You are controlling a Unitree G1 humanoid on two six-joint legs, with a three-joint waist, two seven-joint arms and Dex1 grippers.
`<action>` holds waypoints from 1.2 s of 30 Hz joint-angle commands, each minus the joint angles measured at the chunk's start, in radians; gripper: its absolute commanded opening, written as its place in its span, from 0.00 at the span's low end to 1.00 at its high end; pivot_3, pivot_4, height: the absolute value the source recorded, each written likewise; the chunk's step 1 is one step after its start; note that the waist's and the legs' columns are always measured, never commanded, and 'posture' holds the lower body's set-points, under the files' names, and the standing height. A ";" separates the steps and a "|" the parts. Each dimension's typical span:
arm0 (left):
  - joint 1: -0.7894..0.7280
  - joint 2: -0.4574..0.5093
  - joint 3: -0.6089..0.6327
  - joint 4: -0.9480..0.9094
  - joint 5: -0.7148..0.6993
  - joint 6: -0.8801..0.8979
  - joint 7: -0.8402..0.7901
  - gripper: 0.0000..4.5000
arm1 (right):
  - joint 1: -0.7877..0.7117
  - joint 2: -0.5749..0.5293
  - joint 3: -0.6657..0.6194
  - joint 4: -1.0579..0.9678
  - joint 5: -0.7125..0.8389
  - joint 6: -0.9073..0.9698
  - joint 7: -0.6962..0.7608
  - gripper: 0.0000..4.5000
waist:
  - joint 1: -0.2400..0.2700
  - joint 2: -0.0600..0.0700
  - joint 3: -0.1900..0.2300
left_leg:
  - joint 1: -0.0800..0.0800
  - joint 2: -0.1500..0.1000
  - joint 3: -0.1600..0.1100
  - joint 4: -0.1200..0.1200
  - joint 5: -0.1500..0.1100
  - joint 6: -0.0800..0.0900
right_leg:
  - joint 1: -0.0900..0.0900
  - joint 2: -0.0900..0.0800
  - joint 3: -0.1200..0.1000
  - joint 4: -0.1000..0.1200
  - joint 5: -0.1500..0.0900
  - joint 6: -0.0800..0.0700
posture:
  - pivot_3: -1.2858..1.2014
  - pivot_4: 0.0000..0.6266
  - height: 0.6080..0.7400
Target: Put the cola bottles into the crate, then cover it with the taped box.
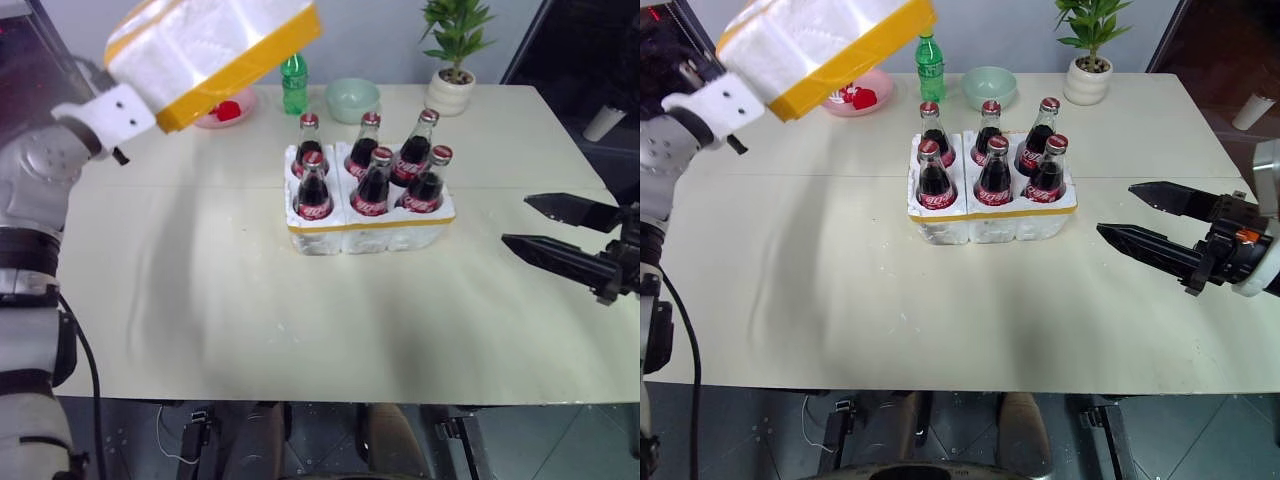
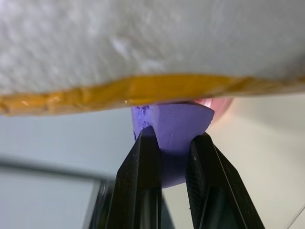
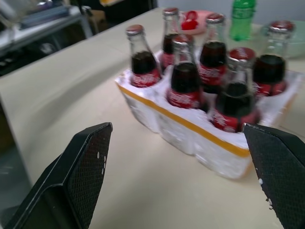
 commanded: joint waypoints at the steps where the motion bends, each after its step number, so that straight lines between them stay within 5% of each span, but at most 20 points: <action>1: 0.012 0.040 0.013 -0.309 -0.036 0.159 -0.177 0.05 | -0.008 0.002 0.013 -0.003 -0.036 -0.046 0.017 1.00 | -0.001 0.000 0.000 | 0.000 0.000 0.000 0.000 0.000 0.000 | 0.000 0.000 0.000 0.000 0.000 0.000 | 0.52 0.24 0.99; 9: 0.027 0.012 -0.103 -0.662 0.085 0.343 -0.355 0.05 | -0.061 0.043 0.087 0.019 -0.053 -0.092 -0.009 1.00 | 0.000 0.000 0.000 | 0.000 0.000 0.000 0.000 0.000 0.000 | 0.000 0.000 0.000 0.000 0.000 0.000 | 0.52 0.24 0.99; 21: -0.025 -0.064 -0.231 -0.600 0.306 0.209 -0.345 0.05 | -0.092 0.108 0.085 0.007 -0.015 -0.100 -0.084 1.00 | 0.015 -0.001 -0.001 | 0.002 0.000 -0.001 0.002 0.000 0.000 | 0.005 0.000 0.000 -0.001 0.000 0.000 | 0.52 0.24 0.99; 36: -0.026 -0.032 -0.147 -0.723 0.257 0.241 -0.523 0.05 | -0.086 0.139 0.117 0.017 -0.046 -0.147 -0.102 1.00 | 0.005 -0.001 -0.001 | 0.003 0.000 -0.001 0.002 0.000 0.000 | 0.005 0.001 0.000 -0.001 0.000 0.000 | 0.52 0.24 0.99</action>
